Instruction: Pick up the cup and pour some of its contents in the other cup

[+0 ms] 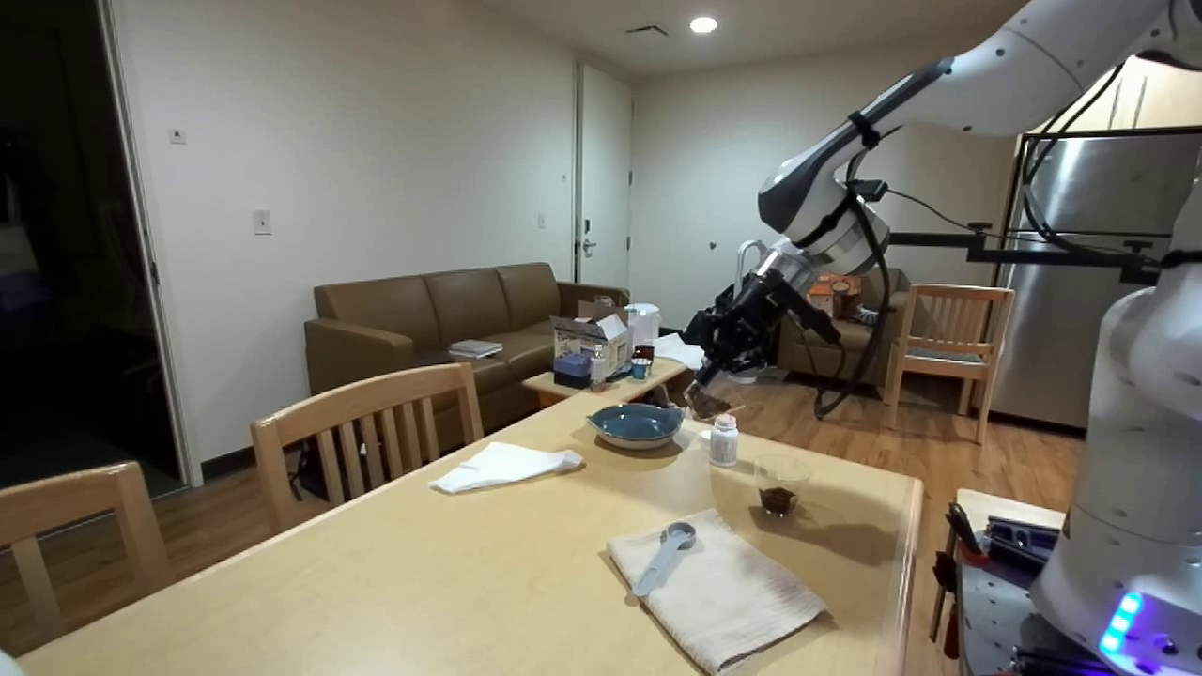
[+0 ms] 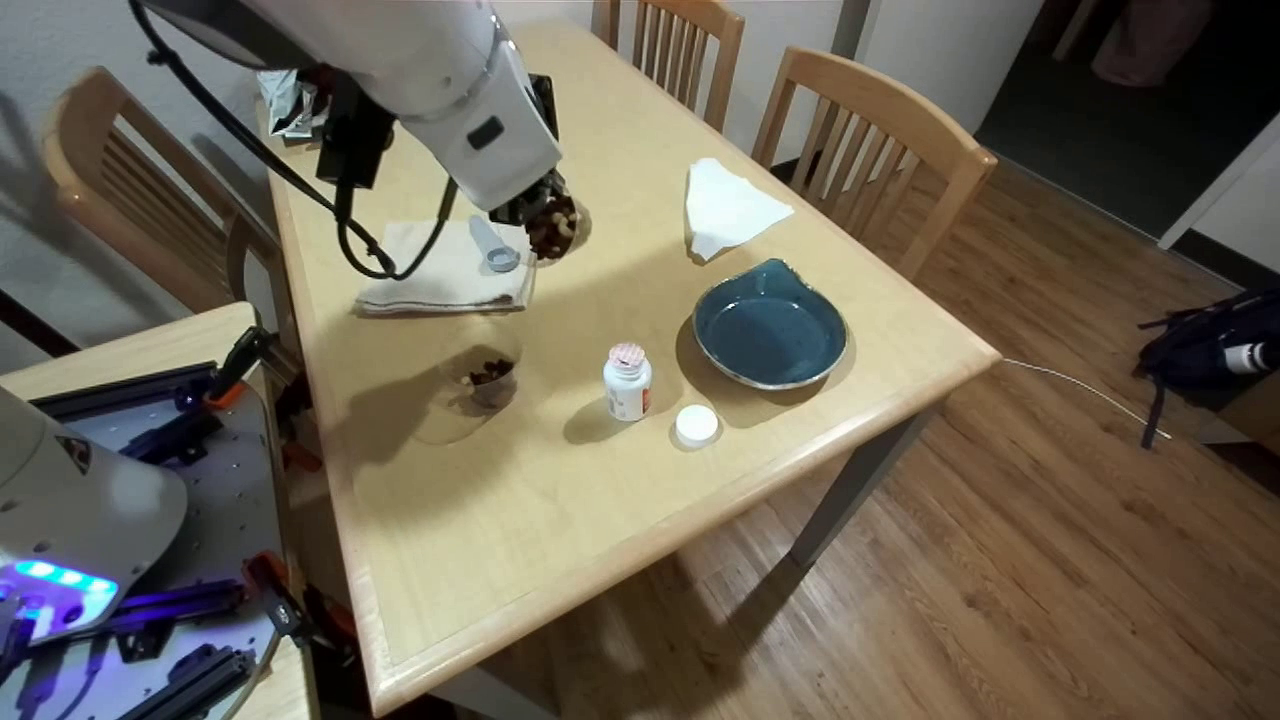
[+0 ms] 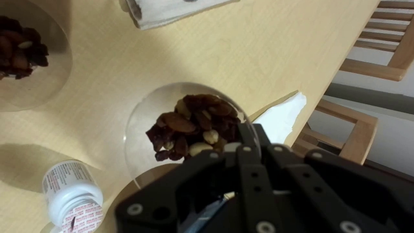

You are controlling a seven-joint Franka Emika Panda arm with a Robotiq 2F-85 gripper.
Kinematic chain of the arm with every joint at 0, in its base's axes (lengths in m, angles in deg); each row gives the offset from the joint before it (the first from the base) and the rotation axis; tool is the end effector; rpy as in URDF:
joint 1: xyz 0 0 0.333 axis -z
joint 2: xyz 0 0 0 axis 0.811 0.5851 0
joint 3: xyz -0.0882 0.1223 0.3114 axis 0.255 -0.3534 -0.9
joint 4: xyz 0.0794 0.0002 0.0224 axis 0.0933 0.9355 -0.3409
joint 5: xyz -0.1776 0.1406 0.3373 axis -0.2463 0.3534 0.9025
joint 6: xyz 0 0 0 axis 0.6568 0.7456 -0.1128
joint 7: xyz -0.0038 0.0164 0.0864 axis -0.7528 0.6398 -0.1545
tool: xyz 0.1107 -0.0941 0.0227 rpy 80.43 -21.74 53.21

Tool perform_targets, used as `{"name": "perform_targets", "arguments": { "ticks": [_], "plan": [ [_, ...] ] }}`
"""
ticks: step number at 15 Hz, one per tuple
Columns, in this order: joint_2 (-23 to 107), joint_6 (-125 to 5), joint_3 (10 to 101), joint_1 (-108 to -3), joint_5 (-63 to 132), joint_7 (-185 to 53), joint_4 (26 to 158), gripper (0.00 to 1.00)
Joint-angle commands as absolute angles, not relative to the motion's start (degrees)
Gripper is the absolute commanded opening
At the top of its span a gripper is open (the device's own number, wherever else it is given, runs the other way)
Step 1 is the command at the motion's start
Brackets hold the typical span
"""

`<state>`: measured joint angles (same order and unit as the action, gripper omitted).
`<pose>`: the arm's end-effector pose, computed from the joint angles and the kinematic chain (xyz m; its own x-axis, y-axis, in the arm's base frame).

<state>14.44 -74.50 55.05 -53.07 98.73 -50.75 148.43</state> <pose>0.4558 -0.0358 0.3236 0.7045 -0.7097 -0.0053 -0.5642 -0.5554 -0.6109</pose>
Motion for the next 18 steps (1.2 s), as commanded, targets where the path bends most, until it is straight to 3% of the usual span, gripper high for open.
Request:
{"name": "perform_targets", "arguments": {
  "ticks": [1, 18],
  "plan": [
    [15.3, -81.8, 54.0, -54.2, 102.0, -46.9, 150.4, 0.06],
    [14.1, -102.4, 51.6, -61.7, 119.5, -33.6, 158.6, 0.05]
  ]
}}
